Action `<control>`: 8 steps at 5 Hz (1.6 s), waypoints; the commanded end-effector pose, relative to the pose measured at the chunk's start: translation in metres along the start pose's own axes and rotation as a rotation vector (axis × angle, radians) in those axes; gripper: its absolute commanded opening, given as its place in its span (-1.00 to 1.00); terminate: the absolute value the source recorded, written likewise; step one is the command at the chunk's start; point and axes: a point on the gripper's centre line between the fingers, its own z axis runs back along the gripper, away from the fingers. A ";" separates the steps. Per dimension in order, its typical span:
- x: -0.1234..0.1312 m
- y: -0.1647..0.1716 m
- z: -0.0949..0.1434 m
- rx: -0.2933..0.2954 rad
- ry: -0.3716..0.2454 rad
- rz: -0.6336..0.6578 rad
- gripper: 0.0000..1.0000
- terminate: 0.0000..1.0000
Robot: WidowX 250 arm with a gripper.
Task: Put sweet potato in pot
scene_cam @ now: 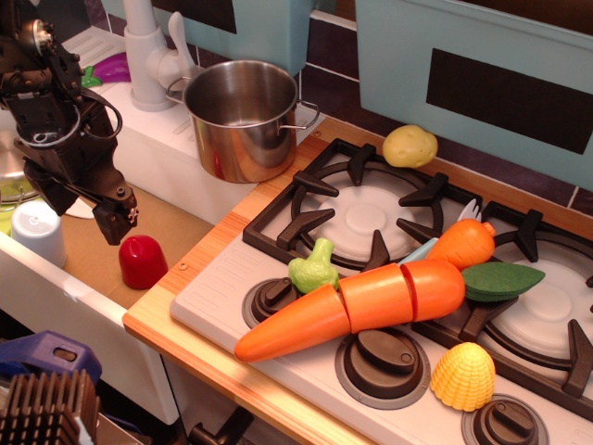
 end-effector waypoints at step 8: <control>0.012 -0.011 -0.087 -0.135 -0.068 0.013 -1.00 -1.00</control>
